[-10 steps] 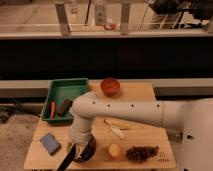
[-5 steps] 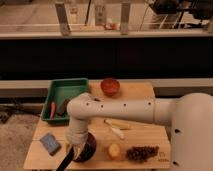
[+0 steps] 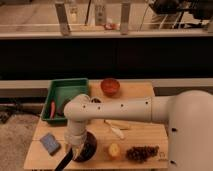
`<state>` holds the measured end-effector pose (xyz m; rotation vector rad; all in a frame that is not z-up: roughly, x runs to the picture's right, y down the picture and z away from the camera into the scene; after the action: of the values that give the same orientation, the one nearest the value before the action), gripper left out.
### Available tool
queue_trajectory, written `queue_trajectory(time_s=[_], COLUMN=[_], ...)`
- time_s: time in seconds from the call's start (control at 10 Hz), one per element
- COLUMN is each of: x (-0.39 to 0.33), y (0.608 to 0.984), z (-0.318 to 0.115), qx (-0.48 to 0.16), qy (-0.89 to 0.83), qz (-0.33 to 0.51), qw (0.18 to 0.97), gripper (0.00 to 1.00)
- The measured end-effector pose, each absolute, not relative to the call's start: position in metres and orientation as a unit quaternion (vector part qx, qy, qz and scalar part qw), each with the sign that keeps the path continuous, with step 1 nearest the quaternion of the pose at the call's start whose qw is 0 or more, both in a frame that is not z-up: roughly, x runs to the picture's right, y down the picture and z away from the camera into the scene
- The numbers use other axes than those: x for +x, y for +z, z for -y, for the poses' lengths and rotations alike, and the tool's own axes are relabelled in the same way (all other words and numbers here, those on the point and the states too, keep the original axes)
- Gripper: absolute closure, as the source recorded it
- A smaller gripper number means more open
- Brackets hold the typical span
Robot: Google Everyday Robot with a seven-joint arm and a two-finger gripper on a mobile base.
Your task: Place brush in purple bowl
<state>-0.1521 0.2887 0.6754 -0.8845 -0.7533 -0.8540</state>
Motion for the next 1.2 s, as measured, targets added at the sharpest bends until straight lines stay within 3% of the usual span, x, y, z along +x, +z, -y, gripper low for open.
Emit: queue_trajectory(time_s=[0.3, 0.7, 0.9, 1.2], x=[-0.157, -0.162, -0.161, -0.161], y=[0.681, 0.690, 0.691, 0.691], z=[-0.286, -0.287, -0.286, -0.287], qx=[-0.406, -0.414, -0.413, -0.412], qy=[-0.388, -0.377, -0.373, -0.370], qz=[0.331, 0.311, 0.307, 0.307], qw=[0.758, 0.768, 0.772, 0.774], gripper=[0.80, 0.37, 0.20, 0.20])
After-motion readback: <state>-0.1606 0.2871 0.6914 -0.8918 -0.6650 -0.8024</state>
